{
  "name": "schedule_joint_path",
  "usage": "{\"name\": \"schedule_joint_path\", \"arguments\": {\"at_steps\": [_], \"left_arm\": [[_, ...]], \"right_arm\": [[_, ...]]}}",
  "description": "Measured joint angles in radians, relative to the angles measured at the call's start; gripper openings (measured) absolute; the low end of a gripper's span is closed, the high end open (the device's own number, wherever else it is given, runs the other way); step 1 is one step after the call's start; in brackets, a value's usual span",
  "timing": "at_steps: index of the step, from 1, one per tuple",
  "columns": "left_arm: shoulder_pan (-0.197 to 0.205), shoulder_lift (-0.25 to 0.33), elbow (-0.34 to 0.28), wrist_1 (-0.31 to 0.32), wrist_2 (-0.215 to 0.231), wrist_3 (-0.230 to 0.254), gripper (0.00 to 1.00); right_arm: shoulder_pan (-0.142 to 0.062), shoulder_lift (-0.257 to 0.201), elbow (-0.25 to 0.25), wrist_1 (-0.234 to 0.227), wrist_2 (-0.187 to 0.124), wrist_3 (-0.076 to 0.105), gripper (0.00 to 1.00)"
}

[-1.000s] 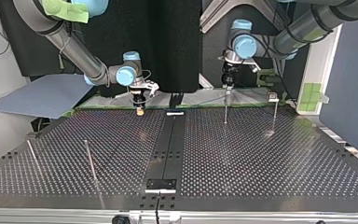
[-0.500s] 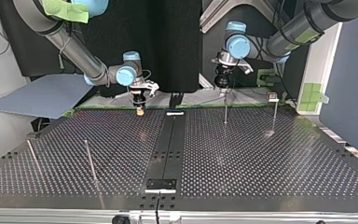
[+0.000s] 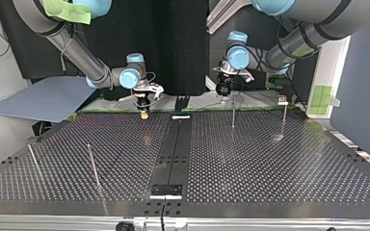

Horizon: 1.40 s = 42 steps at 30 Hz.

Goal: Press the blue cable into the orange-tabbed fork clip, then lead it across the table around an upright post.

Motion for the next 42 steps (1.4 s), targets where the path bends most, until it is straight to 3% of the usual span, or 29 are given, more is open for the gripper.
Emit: {"name": "schedule_joint_path", "arguments": {"at_steps": [24,39,41,42], "left_arm": [[-0.016,-0.087,0.114,-0.017,-0.034,0.006,1.00],[-0.016,-0.092,0.128,-0.018,-0.039,0.021,1.00],[-0.015,-0.092,0.128,-0.018,-0.040,0.029,0.70],[-0.015,-0.092,0.128,-0.018,-0.041,0.035,0.70]], "right_arm": [[0.003,0.000,0.000,-0.001,-0.003,0.000,0.00],[0.000,0.000,0.000,-0.001,-0.005,0.000,0.00],[0.000,0.000,0.000,-0.001,-0.006,0.000,0.00],[0.000,0.000,0.000,-0.001,-0.006,0.000,0.00]]}}
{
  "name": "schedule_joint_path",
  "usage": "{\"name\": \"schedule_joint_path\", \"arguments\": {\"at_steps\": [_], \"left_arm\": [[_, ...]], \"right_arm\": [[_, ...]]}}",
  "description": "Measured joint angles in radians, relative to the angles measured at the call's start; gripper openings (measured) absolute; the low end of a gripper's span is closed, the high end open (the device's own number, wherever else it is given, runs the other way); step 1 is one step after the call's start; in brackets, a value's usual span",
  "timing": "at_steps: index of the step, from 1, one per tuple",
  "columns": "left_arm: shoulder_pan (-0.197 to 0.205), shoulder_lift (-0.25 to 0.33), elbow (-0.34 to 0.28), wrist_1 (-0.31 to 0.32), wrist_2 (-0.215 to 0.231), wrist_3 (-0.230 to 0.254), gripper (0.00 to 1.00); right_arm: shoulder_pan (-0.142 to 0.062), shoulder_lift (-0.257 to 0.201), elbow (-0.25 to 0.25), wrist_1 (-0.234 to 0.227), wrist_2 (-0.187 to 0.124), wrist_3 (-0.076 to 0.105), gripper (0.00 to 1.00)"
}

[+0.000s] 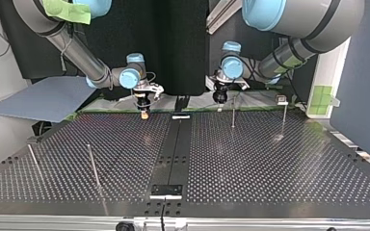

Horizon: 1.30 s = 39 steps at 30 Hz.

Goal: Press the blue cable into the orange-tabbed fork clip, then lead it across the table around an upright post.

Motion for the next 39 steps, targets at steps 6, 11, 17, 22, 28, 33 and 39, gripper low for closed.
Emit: {"name": "schedule_joint_path", "arguments": {"at_steps": [6,11,17,22,28,33,39], "left_arm": [[0.002,0.001,0.000,0.001,-0.007,0.035,0.02],[0.003,0.001,0.000,0.007,-0.008,0.048,0.02],[0.003,0.001,0.001,0.018,-0.008,0.050,0.02],[0.003,0.001,0.000,0.019,-0.008,0.048,0.02],[-0.001,0.011,0.000,0.017,-0.005,0.044,0.02],[-0.007,0.044,0.000,0.009,0.001,0.028,0.02],[-0.017,0.097,0.000,-0.015,0.001,-0.015,0.02]], "right_arm": [[0.001,0.000,0.000,0.000,0.000,0.000,0.00],[0.003,0.000,0.000,0.000,-0.001,-0.001,0.00],[0.004,0.000,0.000,0.000,-0.002,-0.001,0.00],[0.004,0.000,0.000,0.001,-0.002,-0.003,0.00],[-0.001,-0.019,-0.005,0.013,-0.002,-0.022,0.00],[0.000,-0.055,-0.006,0.043,-0.002,-0.027,0.00],[0.008,-0.116,-0.006,0.090,-0.002,-0.027,0.00]]}}
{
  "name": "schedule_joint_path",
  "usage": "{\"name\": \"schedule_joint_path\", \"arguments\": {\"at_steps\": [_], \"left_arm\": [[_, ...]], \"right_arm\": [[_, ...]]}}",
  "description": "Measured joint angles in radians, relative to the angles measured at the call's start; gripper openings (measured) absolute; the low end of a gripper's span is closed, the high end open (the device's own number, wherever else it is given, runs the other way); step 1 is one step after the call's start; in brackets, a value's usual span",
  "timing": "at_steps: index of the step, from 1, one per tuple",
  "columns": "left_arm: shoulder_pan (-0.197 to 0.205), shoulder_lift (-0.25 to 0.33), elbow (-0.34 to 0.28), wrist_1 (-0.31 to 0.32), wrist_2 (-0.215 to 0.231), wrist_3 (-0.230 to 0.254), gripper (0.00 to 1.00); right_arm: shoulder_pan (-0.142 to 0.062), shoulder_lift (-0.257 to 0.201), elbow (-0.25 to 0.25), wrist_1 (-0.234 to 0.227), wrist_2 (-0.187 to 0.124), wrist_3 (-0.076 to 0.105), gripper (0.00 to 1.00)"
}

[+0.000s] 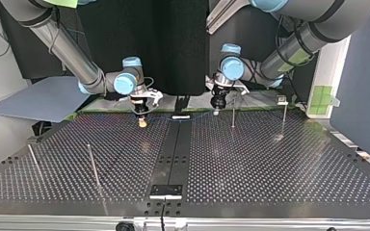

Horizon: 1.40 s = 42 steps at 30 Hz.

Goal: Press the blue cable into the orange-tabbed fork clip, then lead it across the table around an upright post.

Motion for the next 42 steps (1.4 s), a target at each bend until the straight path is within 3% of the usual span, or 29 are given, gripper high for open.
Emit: {"name": "schedule_joint_path", "arguments": {"at_steps": [10,23,29,42], "left_arm": [[-0.010,0.097,0.000,-0.027,0.000,-0.031,0.02],[-0.035,0.217,0.000,-0.036,0.006,-0.057,0.02],[-0.049,0.240,0.024,-0.052,0.007,-0.084,0.02],[-0.102,0.243,0.116,-0.124,-0.004,-0.089,0.02]], "right_arm": [[0.005,-0.104,0.000,0.090,0.000,0.003,0.00],[0.024,-0.231,-0.005,0.106,0.001,0.006,0.00],[0.033,-0.291,-0.010,0.112,0.002,0.006,0.00],[0.042,-0.410,-0.029,0.145,0.011,0.007,0.00]]}}
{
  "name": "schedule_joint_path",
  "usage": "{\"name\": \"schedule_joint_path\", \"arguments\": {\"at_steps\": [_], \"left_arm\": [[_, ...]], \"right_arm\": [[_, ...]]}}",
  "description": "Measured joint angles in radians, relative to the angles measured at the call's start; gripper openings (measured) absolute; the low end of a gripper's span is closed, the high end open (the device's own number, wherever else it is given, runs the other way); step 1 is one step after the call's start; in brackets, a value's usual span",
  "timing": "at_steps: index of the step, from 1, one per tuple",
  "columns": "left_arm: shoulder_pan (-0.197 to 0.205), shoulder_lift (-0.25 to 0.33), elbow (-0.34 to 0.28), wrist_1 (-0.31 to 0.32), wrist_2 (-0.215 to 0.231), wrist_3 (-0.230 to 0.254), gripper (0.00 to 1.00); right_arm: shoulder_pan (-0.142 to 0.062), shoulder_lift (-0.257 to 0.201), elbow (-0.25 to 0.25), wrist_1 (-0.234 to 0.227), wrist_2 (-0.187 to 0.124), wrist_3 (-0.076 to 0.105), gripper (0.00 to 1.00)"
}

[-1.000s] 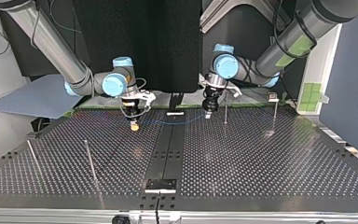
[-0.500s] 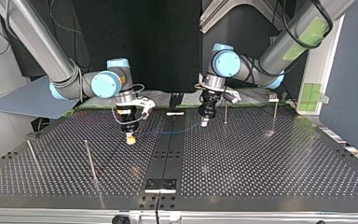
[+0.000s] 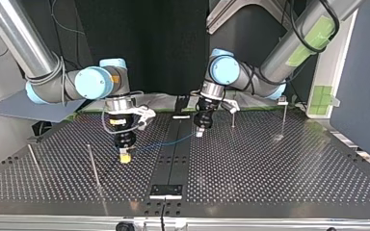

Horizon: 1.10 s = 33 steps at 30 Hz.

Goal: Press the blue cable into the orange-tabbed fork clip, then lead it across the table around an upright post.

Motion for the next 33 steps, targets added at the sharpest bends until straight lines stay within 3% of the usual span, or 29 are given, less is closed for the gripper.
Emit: {"name": "schedule_joint_path", "arguments": {"at_steps": [10,16,26,33], "left_arm": [[-0.031,0.001,0.086,-0.057,-0.007,-0.011,0.02],[-0.050,0.010,0.135,-0.082,-0.031,-0.025,0.02],[-0.079,0.014,0.218,-0.111,-0.045,-0.065,0.02],[-0.092,0.013,0.252,-0.108,-0.017,-0.122,0.02]], "right_arm": [[0.003,-0.080,-0.029,0.040,0.001,0.000,0.00],[-0.006,-0.110,-0.037,0.050,0.007,0.004,0.00],[-0.032,-0.126,-0.039,0.060,0.014,0.017,0.00],[-0.053,-0.126,-0.039,0.065,0.021,0.018,0.00]]}}
